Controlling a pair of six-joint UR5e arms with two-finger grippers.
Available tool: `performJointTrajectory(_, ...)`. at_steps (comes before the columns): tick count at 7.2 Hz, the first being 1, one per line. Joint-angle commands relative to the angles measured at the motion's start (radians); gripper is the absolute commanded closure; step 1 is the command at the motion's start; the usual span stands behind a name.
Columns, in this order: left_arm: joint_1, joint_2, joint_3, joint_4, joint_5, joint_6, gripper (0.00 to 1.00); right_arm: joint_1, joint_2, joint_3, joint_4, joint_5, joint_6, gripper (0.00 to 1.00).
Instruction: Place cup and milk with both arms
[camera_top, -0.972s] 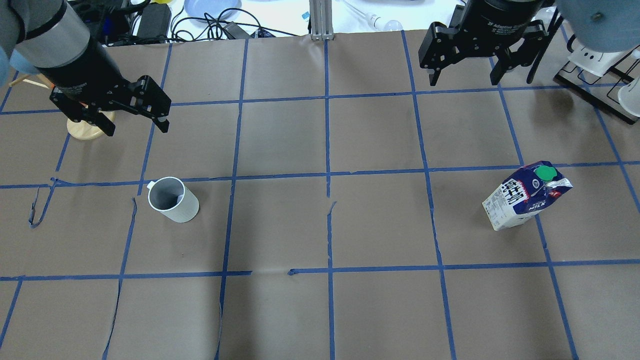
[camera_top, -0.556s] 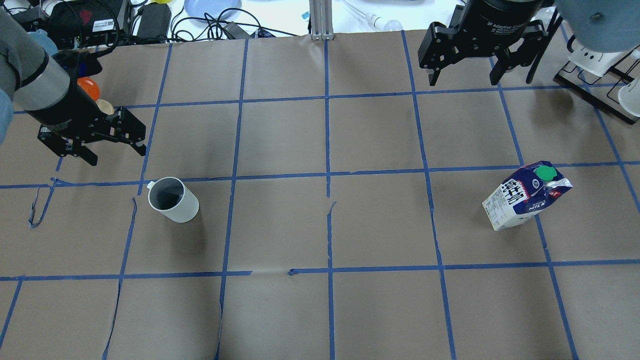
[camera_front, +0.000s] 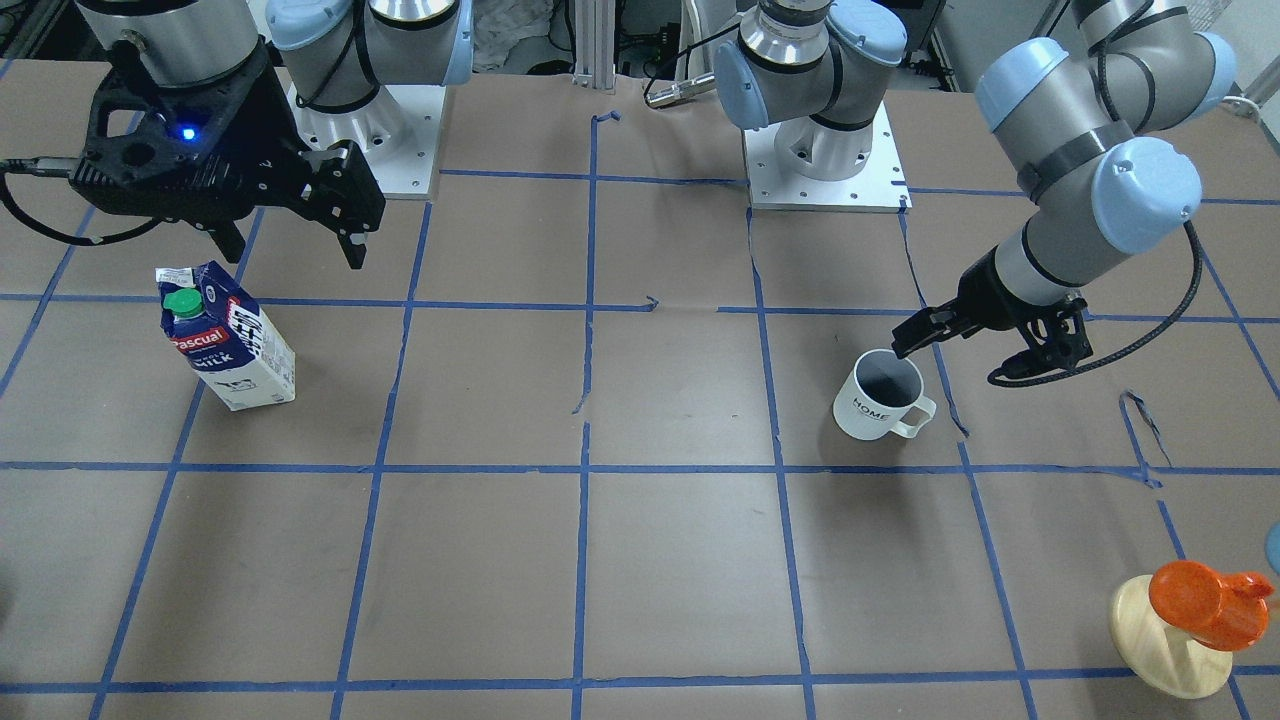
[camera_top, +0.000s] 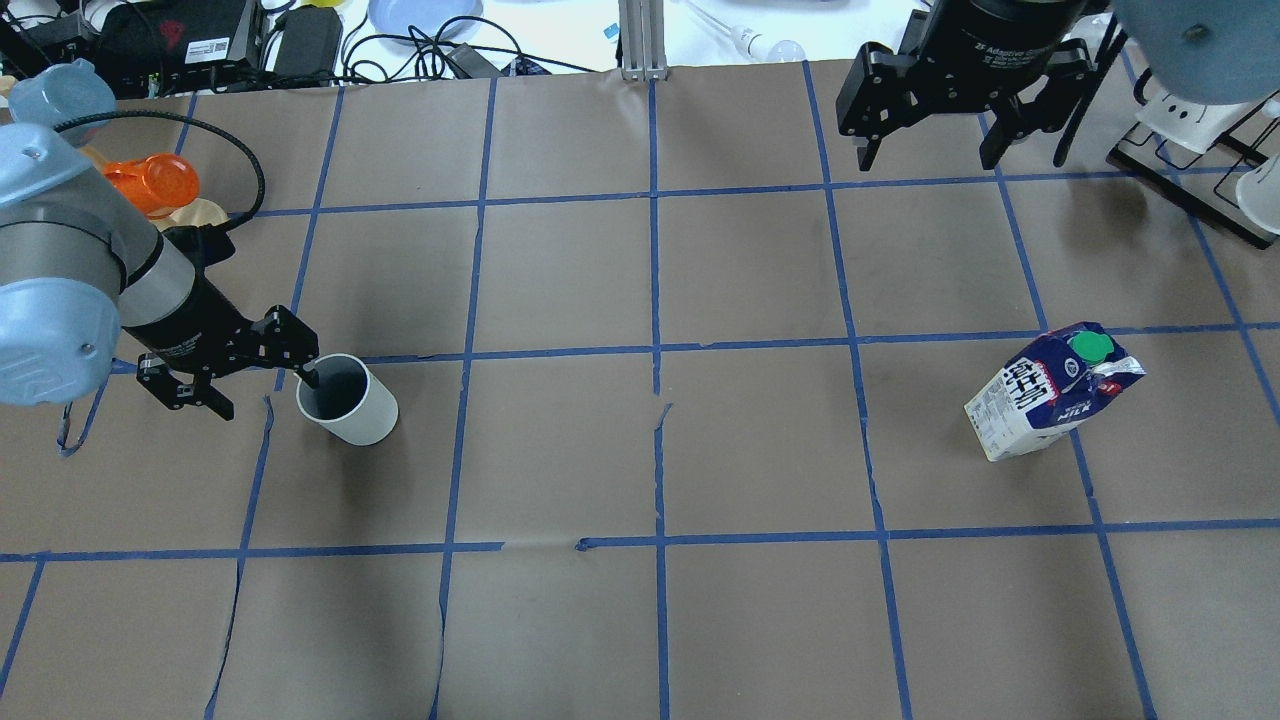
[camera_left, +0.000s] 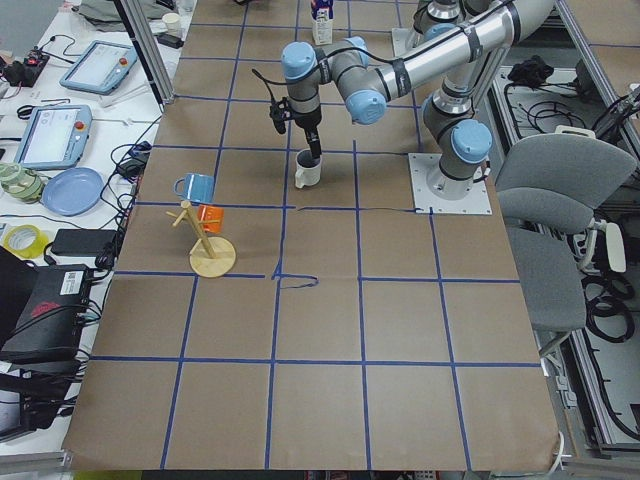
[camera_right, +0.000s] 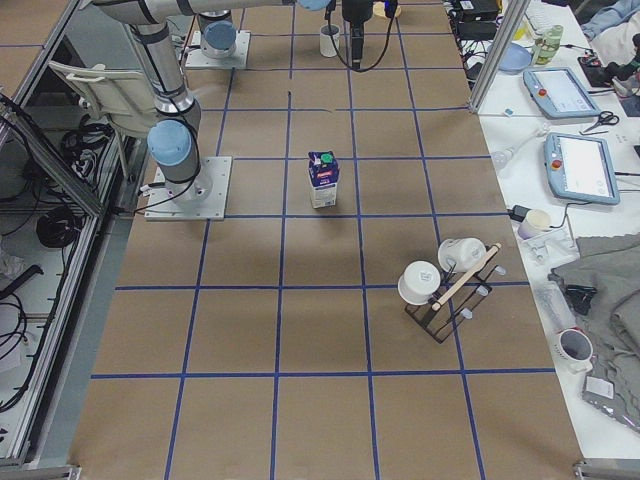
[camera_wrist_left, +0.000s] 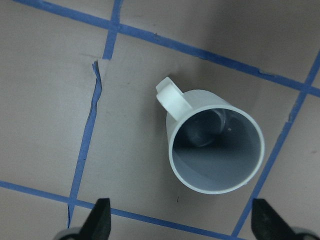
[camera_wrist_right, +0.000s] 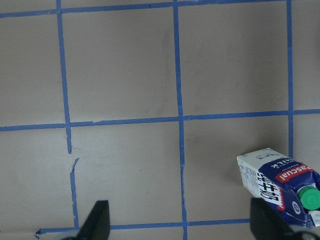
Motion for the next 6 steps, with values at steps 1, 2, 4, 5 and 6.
performJointTrajectory(1, 0.010, -0.055, -0.008, 0.015, -0.027, -0.011, 0.00, 0.000, 0.001, 0.000, 0.000, 0.001, 0.000, 0.00)
performJointTrajectory(2, 0.010, -0.082, -0.008, 0.046, -0.029, -0.012, 0.00, 0.000, 0.000, 0.000, 0.002, 0.001, 0.000, 0.00)
performJointTrajectory(4, 0.010, -0.143, -0.008, 0.090, -0.035, -0.012, 0.06, 0.000, 0.001, 0.000, 0.002, 0.001, 0.000, 0.00)
performJointTrajectory(5, 0.010, -0.157, -0.007, 0.089, -0.037, -0.017, 0.39, 0.000, 0.001, 0.000, 0.002, 0.001, 0.000, 0.00)
performJointTrajectory(6, 0.010, -0.162, -0.002, 0.091, -0.035, -0.032, 0.94, 0.000, 0.001, 0.000, 0.002, 0.001, 0.000, 0.00)
